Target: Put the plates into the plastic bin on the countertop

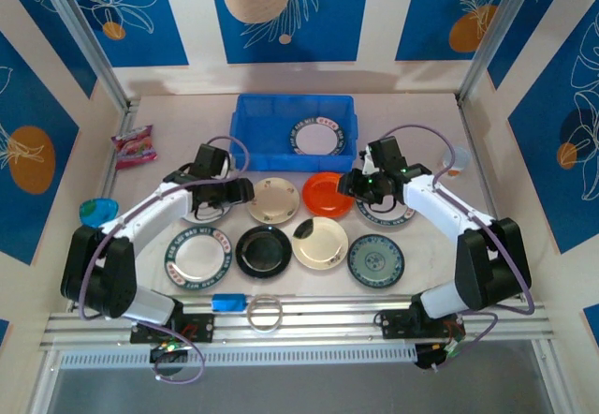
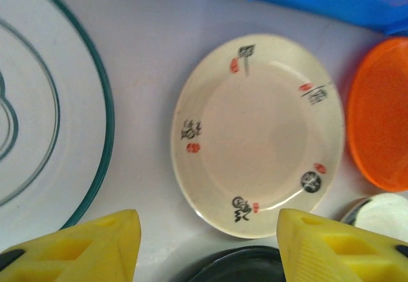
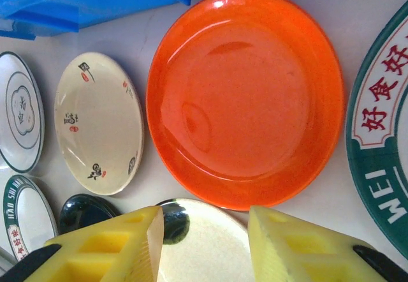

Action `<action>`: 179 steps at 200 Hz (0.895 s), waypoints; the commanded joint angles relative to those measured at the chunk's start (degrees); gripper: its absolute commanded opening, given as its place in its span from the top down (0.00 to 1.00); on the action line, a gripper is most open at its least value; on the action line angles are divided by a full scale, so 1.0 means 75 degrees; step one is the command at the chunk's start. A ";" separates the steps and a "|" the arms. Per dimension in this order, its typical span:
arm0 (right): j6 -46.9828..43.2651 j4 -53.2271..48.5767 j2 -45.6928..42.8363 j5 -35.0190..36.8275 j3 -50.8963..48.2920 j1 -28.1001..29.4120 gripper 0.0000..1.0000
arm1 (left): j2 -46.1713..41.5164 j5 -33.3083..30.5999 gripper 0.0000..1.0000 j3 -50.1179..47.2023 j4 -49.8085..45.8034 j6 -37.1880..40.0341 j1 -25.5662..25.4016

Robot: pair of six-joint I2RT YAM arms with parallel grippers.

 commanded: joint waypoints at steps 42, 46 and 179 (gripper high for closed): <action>0.0032 -0.0055 0.0152 -0.0214 0.0203 0.0161 0.60 | 0.0403 0.0082 0.42 -0.0436 0.0849 -0.0752 -0.0149; 0.0024 -0.0058 0.0148 -0.0204 0.0182 0.0181 0.60 | 0.0448 0.0084 0.43 -0.0472 0.0894 -0.0792 -0.0151; 0.0060 -0.0033 0.0512 -0.0249 0.0307 0.0220 0.61 | 0.1676 0.0359 0.57 -0.0480 0.1795 -0.1130 -0.0245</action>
